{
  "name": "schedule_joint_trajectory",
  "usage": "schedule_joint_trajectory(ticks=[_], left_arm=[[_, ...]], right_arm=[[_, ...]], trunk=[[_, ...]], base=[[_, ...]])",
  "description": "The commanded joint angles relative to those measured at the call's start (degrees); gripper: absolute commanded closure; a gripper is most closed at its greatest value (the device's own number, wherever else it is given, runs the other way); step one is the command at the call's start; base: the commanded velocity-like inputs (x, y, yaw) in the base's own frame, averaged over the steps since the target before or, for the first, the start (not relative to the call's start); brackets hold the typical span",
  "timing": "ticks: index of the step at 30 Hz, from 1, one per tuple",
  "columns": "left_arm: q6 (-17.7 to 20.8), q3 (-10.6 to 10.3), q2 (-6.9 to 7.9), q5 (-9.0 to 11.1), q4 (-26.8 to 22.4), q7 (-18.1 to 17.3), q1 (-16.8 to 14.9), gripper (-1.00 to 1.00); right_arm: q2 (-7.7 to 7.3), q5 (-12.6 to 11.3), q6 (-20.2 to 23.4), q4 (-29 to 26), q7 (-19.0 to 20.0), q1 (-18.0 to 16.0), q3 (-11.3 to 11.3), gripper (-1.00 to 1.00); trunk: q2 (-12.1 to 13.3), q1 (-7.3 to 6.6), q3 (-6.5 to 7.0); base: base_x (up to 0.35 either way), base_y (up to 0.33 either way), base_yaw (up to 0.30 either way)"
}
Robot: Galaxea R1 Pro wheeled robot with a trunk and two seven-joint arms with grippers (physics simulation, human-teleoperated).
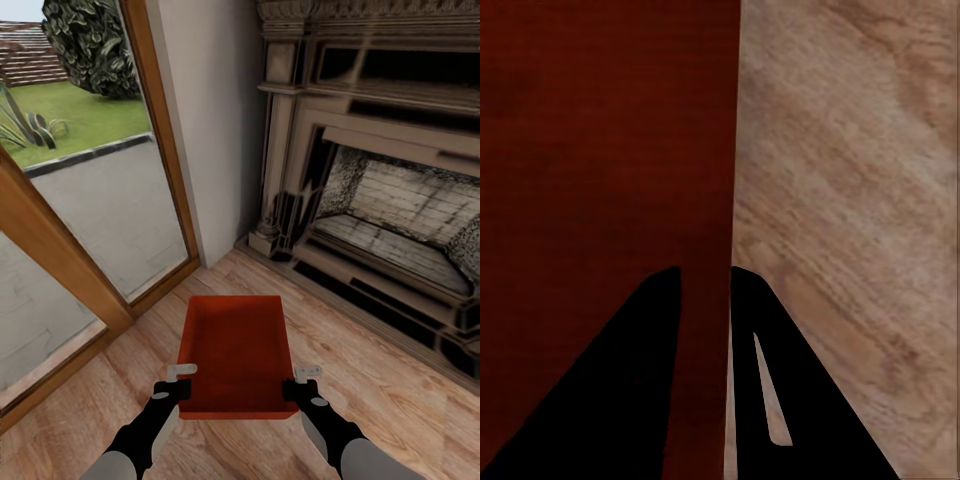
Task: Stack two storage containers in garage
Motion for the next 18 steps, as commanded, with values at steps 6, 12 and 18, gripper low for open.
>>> schedule_joint_trajectory(ticks=[6, 12, 18], left_arm=[[0.4, -0.1, 0.07, -0.8, -0.3, 0.9, 0.0, 1.00], [0.3, -0.1, 0.09, -0.8, -0.3, 0.9, 0.0, 1.00], [0.3, 0.0, 0.10, -0.8, -0.5, 0.9, 0.0, 1.00]], right_arm=[[-0.08, -0.8, -0.3, 0.3, -0.5, 0.0, 0.4, 1.00], [-0.11, -0.8, -0.3, 0.3, -0.5, 0.0, 0.4, 1.00], [-0.14, -0.8, -0.4, 0.3, -0.5, 0.0, 0.4, 1.00]], trunk=[[2.4, -1.33, 1.05], [4.8, -2.65, 2.12], [7.2, -3.97, 3.20]], base=[[0.000, 0.000, 0.000], [0.000, 0.000, 0.000], [0.000, 0.000, 0.000]])
